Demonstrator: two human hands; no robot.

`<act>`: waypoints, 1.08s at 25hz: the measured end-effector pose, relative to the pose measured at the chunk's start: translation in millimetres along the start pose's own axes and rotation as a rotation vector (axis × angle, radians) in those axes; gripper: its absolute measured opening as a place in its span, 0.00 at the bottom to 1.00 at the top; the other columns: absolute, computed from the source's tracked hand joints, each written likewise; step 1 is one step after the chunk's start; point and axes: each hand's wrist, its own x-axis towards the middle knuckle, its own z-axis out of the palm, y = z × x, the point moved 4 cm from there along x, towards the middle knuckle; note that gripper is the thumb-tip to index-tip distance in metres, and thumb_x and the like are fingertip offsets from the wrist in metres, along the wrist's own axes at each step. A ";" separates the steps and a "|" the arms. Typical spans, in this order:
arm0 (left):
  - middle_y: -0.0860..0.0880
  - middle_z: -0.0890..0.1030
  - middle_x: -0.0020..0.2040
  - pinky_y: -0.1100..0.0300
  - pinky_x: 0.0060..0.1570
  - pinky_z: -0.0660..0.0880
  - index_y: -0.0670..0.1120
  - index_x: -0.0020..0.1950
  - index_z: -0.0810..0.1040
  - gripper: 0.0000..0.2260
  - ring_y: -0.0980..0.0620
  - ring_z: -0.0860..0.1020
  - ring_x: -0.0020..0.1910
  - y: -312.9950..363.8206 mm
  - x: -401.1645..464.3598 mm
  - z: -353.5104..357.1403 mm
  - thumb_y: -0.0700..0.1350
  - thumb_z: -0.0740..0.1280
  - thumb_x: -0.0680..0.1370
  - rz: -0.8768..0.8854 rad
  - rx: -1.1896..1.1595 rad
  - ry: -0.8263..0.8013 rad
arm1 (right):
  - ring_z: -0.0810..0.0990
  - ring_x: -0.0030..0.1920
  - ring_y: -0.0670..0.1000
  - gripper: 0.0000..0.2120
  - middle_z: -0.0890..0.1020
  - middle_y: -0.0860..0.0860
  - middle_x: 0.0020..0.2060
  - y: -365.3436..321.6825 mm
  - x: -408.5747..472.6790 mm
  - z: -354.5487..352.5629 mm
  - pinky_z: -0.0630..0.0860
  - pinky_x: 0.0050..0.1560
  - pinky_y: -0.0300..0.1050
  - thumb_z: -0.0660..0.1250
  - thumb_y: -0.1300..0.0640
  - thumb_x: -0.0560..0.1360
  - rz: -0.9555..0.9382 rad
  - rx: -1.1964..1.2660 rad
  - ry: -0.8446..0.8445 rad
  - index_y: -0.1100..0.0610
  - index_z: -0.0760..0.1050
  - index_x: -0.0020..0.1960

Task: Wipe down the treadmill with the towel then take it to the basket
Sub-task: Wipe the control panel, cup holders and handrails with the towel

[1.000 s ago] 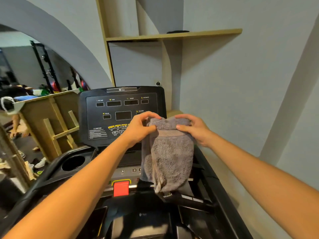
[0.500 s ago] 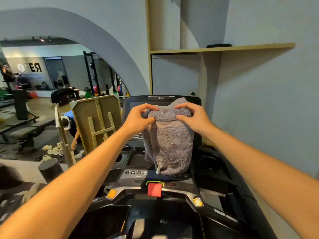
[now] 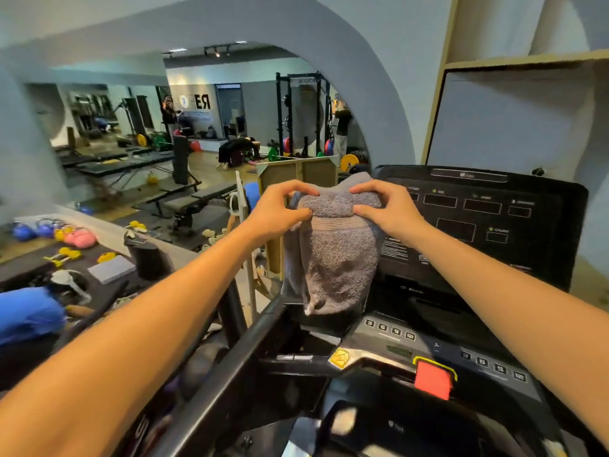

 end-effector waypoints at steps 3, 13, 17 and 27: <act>0.57 0.81 0.54 0.78 0.46 0.69 0.48 0.57 0.82 0.14 0.71 0.76 0.47 -36.0 -5.1 -27.3 0.36 0.72 0.74 -0.043 0.033 0.041 | 0.78 0.55 0.37 0.15 0.82 0.46 0.56 1.7 29.9 43.9 0.72 0.51 0.24 0.76 0.60 0.72 -0.031 0.008 -0.078 0.50 0.83 0.58; 0.57 0.82 0.57 0.65 0.58 0.69 0.52 0.56 0.82 0.14 0.67 0.76 0.56 -112.5 -20.9 -38.2 0.40 0.74 0.73 -0.245 0.103 0.170 | 0.80 0.57 0.43 0.14 0.83 0.46 0.56 46.2 100.7 132.0 0.76 0.61 0.45 0.78 0.58 0.71 -0.064 0.083 -0.420 0.48 0.83 0.55; 0.54 0.82 0.59 0.53 0.59 0.75 0.51 0.57 0.82 0.15 0.57 0.77 0.56 -117.7 -27.9 -23.2 0.39 0.75 0.73 -0.324 0.118 0.266 | 0.79 0.58 0.41 0.14 0.82 0.44 0.56 59.9 117.8 141.9 0.74 0.59 0.43 0.78 0.57 0.71 -0.115 0.118 -0.590 0.46 0.83 0.55; 0.58 0.82 0.52 0.62 0.52 0.75 0.51 0.57 0.83 0.15 0.56 0.79 0.52 -94.4 -39.7 0.3 0.39 0.75 0.73 -0.468 0.074 0.449 | 0.81 0.56 0.44 0.14 0.83 0.44 0.55 66.5 144.8 156.3 0.76 0.57 0.42 0.77 0.56 0.71 -0.188 0.198 -0.896 0.47 0.83 0.56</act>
